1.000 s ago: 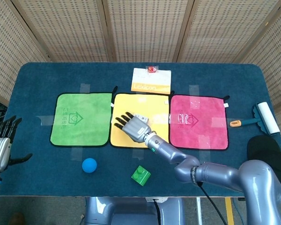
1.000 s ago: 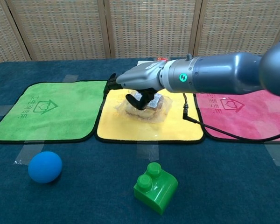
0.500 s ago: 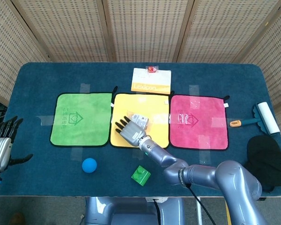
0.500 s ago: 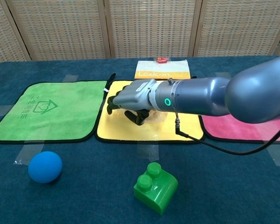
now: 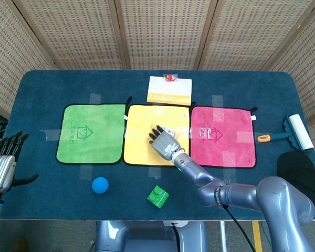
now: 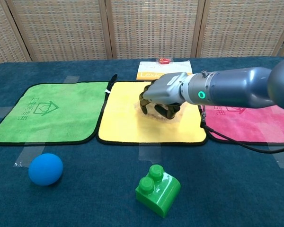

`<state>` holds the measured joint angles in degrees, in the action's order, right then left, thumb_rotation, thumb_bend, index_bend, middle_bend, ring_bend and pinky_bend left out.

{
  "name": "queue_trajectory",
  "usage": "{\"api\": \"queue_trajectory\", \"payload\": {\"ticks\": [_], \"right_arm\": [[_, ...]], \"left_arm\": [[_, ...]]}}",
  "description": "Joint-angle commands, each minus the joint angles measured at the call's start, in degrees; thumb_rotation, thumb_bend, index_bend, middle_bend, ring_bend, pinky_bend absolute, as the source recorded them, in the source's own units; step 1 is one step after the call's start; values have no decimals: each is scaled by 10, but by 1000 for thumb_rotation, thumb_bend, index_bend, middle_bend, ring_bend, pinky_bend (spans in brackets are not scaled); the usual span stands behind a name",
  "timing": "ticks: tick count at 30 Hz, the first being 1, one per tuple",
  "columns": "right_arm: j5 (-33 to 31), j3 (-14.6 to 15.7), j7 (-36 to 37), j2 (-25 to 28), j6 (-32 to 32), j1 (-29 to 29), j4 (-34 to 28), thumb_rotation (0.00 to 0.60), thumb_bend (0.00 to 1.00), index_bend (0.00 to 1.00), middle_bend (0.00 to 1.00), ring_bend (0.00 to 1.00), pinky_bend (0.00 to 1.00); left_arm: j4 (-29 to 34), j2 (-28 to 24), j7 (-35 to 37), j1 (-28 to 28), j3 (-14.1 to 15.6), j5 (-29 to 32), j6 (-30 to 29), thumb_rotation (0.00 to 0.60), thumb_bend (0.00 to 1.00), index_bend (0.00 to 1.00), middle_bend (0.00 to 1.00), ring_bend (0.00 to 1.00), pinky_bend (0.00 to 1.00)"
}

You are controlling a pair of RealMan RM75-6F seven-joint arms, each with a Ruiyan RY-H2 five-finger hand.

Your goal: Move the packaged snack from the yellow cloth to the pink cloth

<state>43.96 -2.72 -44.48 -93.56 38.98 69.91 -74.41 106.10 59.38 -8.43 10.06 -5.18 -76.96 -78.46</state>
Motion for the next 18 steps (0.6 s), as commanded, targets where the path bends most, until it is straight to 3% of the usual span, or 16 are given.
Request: {"api": "queue_trajectory", "payload": {"ticks": [1,18], "right_arm": [[-10,10,-2,13,6,-6,-10,600,1000,297,193,91,96],[-26,65,-6,104,39,-42,-67,600,1000,352,247,129,157]], "left_arm": [[1,1,-2,0,1,-2,-1,600,0,0,0,0,0],[9,2,-6,-4,11,-22,-11,600,0,0,0,0,0]]}}
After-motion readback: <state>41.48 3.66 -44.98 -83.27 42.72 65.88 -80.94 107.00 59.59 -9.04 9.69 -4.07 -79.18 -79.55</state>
